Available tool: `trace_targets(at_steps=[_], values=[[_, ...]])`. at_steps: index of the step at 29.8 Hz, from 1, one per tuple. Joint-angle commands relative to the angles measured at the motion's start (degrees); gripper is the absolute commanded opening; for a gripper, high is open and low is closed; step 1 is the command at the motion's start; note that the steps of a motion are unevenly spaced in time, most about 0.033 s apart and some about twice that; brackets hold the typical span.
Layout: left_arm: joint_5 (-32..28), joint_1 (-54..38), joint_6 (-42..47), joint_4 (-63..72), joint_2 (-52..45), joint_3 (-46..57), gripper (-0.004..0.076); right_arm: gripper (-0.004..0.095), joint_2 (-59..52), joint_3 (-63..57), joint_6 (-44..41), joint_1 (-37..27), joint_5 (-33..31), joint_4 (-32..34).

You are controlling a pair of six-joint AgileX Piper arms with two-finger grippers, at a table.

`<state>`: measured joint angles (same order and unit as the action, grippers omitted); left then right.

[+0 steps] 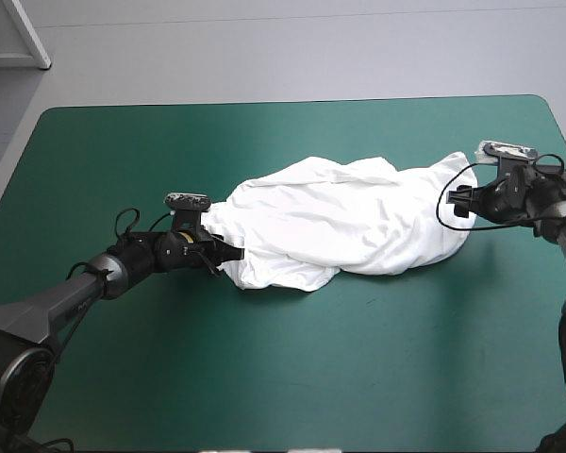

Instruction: Fold the cloth

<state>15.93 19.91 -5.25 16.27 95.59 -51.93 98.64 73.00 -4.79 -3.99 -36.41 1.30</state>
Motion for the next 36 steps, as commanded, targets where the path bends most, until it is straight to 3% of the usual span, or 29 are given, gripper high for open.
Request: trace_targets(at_steps=[1,6,11,14,18,26,36], values=[[7.84,0.49,1.02,2.51,0.89,0.56,-0.0006,0.0808,2.58,5.62,0.53,-0.37,2.07,-1.30],[8.36,0.49,1.02,2.51,0.89,0.56,-0.0010,0.0748,10.18,12.14,0.63,-0.37,0.21,-2.87],[9.27,0.49,1.02,2.36,0.89,0.56,-0.0010,0.0594,14.48,13.89,2.64,-0.37,-0.62,-6.36],[9.77,0.49,1.02,2.31,0.78,0.56,-0.0010,0.0405,15.59,13.89,4.16,-0.37,-0.74,-8.39],[10.01,0.49,1.02,2.08,-0.46,0.56,-0.0010,-0.0009,15.24,13.99,7.95,-0.37,-0.85,-11.32],[13.17,0.49,3.15,-5.11,-12.39,-4.08,-0.0010,-0.0018,5.62,16.87,9.66,-0.37,-4.60,-11.69],[31.89,0.49,7.29,-28.56,-25.89,-27.52,-0.0010,-0.0018,-14.14,26.45,8.86,-0.37,-15.24,-10.10]])
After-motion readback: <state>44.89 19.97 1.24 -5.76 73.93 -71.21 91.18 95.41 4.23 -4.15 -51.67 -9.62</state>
